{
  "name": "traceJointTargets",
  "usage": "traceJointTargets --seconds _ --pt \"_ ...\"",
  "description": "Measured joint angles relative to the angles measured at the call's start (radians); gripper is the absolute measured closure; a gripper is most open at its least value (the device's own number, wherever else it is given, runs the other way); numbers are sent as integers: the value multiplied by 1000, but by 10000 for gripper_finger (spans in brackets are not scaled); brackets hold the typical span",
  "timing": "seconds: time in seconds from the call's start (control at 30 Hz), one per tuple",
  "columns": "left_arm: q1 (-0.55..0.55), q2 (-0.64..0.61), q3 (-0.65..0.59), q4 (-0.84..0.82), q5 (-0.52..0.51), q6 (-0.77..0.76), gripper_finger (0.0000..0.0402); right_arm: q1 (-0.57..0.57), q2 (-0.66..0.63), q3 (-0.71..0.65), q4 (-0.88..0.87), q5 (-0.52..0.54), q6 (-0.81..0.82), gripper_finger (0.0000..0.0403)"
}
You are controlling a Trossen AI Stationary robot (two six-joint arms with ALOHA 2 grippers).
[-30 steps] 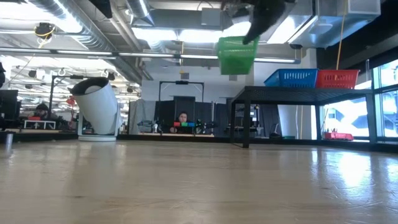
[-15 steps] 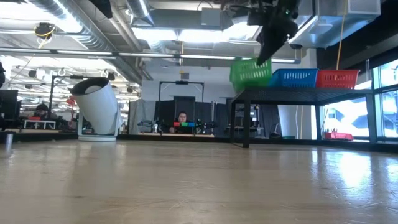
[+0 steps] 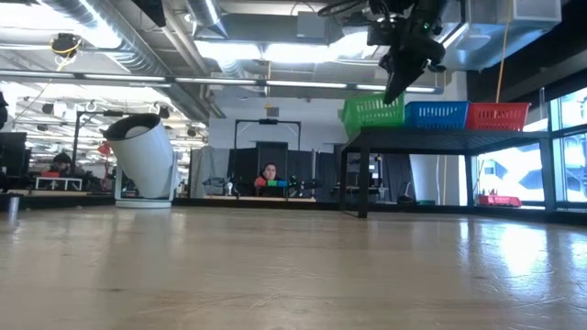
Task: Pick & Place Office Desk Supplies
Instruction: Put the green bin with spring keychains on the shelf, then return to Home Position
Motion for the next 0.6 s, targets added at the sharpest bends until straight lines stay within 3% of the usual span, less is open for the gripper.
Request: traceJointTargets --seconds 0.6 --pt "0 0 0 0 2 -3 397 1 -24 0 -57 60 4 271"
